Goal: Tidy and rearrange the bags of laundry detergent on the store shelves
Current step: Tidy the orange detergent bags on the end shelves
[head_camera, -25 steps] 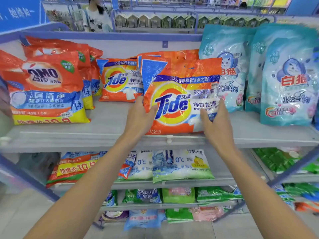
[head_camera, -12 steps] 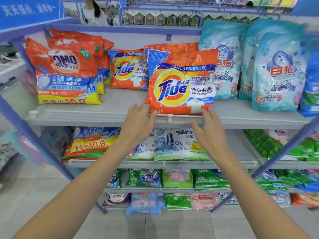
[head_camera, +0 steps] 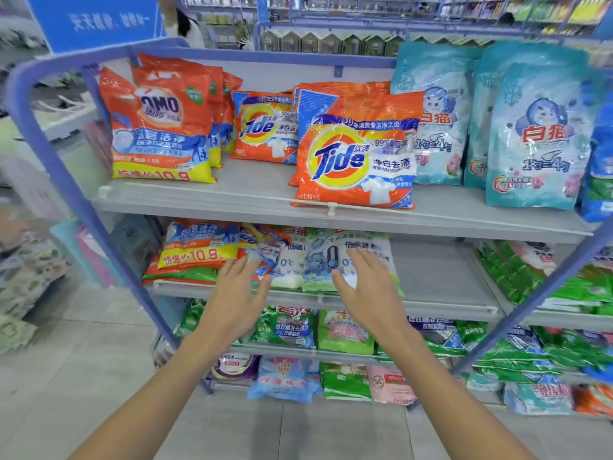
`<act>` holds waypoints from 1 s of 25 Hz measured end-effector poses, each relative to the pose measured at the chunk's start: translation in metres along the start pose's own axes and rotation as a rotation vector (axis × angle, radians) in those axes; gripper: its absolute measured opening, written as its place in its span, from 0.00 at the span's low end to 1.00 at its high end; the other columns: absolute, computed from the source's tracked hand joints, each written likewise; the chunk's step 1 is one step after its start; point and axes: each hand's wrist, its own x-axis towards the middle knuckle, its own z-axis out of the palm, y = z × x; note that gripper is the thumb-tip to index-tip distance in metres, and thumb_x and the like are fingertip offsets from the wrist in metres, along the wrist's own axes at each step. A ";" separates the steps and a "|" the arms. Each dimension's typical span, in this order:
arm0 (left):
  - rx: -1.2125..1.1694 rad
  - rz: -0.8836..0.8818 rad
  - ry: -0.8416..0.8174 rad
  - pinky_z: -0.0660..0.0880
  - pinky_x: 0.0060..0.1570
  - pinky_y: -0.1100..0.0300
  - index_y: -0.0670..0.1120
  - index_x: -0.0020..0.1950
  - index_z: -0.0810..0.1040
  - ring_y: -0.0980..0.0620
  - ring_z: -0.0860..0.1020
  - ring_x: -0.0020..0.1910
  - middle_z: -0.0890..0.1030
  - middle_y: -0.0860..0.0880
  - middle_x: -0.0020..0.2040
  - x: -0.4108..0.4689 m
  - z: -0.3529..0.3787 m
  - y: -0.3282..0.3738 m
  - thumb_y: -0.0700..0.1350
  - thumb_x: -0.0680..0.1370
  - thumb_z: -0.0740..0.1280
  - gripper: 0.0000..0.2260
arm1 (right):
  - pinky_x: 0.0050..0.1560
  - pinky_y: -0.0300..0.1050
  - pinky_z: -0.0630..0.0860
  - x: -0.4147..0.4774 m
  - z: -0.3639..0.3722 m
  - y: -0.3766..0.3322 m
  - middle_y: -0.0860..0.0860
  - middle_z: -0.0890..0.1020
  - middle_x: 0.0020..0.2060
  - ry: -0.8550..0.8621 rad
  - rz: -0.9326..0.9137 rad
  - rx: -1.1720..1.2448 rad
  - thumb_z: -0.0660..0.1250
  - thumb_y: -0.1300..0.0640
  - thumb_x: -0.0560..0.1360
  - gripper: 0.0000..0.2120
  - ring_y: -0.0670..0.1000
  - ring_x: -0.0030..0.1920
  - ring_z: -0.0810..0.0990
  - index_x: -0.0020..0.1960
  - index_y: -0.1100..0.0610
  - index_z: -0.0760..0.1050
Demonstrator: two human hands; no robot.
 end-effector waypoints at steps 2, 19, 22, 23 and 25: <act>0.001 -0.021 -0.012 0.50 0.80 0.50 0.42 0.77 0.69 0.43 0.59 0.80 0.68 0.42 0.78 -0.009 0.005 -0.021 0.55 0.85 0.58 0.24 | 0.80 0.50 0.53 -0.008 0.018 -0.007 0.51 0.61 0.80 -0.032 0.012 0.007 0.59 0.42 0.83 0.31 0.52 0.81 0.54 0.81 0.55 0.59; -0.104 -0.283 -0.046 0.68 0.71 0.44 0.41 0.75 0.69 0.39 0.70 0.72 0.73 0.40 0.73 0.069 -0.005 -0.220 0.55 0.84 0.61 0.25 | 0.68 0.54 0.72 0.071 0.194 -0.111 0.52 0.68 0.77 -0.210 0.280 0.299 0.62 0.35 0.78 0.35 0.57 0.67 0.77 0.79 0.51 0.61; -0.183 -0.372 -0.034 0.72 0.66 0.42 0.47 0.73 0.69 0.39 0.74 0.67 0.77 0.43 0.69 0.101 -0.008 -0.248 0.64 0.79 0.58 0.29 | 0.65 0.51 0.72 0.109 0.221 -0.127 0.54 0.72 0.74 -0.216 0.300 0.370 0.63 0.36 0.78 0.35 0.55 0.66 0.75 0.78 0.54 0.63; -0.217 -0.385 -0.037 0.72 0.67 0.42 0.49 0.73 0.68 0.39 0.74 0.67 0.77 0.45 0.69 0.112 -0.006 -0.258 0.67 0.77 0.57 0.31 | 0.63 0.50 0.72 0.125 0.227 -0.133 0.55 0.74 0.72 -0.221 0.312 0.384 0.63 0.37 0.79 0.33 0.56 0.66 0.76 0.76 0.56 0.65; -0.313 -0.431 -0.052 0.70 0.69 0.42 0.51 0.76 0.65 0.41 0.74 0.69 0.76 0.46 0.71 0.132 -0.001 -0.270 0.72 0.75 0.56 0.36 | 0.55 0.47 0.71 0.156 0.239 -0.147 0.54 0.78 0.64 -0.221 0.349 0.425 0.65 0.36 0.78 0.32 0.57 0.60 0.77 0.72 0.58 0.68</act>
